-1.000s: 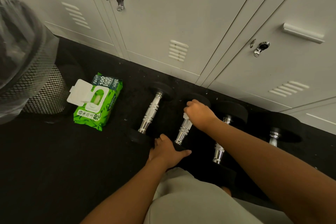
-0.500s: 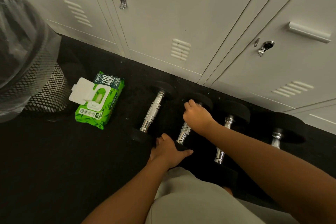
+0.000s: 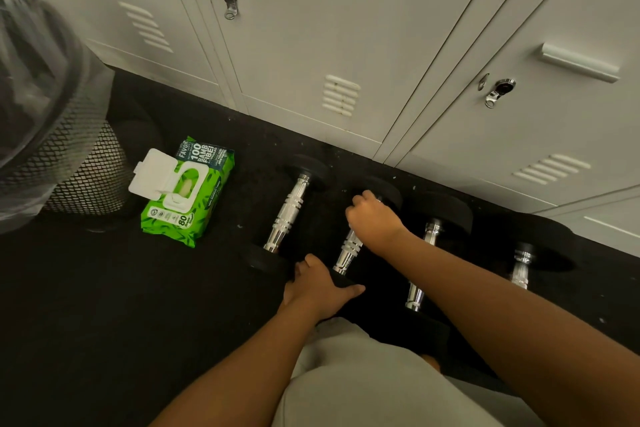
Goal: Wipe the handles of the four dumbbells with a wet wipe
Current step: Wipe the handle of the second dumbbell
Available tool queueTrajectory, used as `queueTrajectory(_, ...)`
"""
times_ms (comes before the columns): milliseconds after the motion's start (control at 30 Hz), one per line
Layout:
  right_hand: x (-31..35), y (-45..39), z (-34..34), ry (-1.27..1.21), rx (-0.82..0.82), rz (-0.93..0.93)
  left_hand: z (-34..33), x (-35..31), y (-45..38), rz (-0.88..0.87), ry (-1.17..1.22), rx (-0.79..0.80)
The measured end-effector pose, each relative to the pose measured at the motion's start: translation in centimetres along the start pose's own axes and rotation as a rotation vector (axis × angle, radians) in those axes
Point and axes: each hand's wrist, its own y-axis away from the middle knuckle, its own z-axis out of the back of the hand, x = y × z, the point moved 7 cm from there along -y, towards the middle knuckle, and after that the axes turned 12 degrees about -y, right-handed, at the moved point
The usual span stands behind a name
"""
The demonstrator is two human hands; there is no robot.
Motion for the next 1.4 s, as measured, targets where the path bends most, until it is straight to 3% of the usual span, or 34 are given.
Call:
queueTrajectory(100,0.8,0.0,-0.6,-0.015,0.053,0.060,-0.1,0.0,0.1,-0.002,0.006,0.000)
queueTrajectory(233,-0.2,-0.6,0.4,-0.018,-0.032,0.025,0.0,0.0,0.0,-0.003,0.005,-0.004)
queueTrajectory(367,1.4,-0.1,-1.1,-0.043,0.088,0.114,-0.1,-0.1,0.1,-0.010,-0.005,0.001)
queueTrajectory(500,-0.3,-0.9,-0.1,-0.050,0.000,0.055,0.0,-0.1,0.1,-0.017,0.001,0.006)
queueTrajectory(667,2.2,0.2,-2.3,-0.047,0.170,0.227,0.0,-0.1,0.1,-0.015,-0.008,-0.006)
queueTrajectory(800,0.8,0.0,-0.8,-0.028,0.007,0.133,0.0,-0.1,0.0,-0.018,-0.004,-0.003)
queueTrajectory(933,3.1,1.4,-2.0,0.006,0.097,0.273,0.0,0.1,0.0,-0.008,-0.013,-0.016)
queueTrajectory(1067,1.6,0.7,-1.4,0.089,0.010,0.203,0.1,-0.1,0.1,-0.017,-0.012,-0.018)
queueTrajectory(1233,4.3,1.7,-2.9,0.026,0.143,0.314,-0.1,0.1,0.0,-0.001,0.005,-0.015)
queueTrajectory(1333,3.3,1.2,-2.5,0.033,0.077,0.268,0.0,0.0,0.0,0.001,-0.006,-0.022)
queueTrajectory(1400,3.8,1.4,-3.1,0.007,0.118,0.281,0.0,0.1,0.1,0.001,-0.005,-0.026)
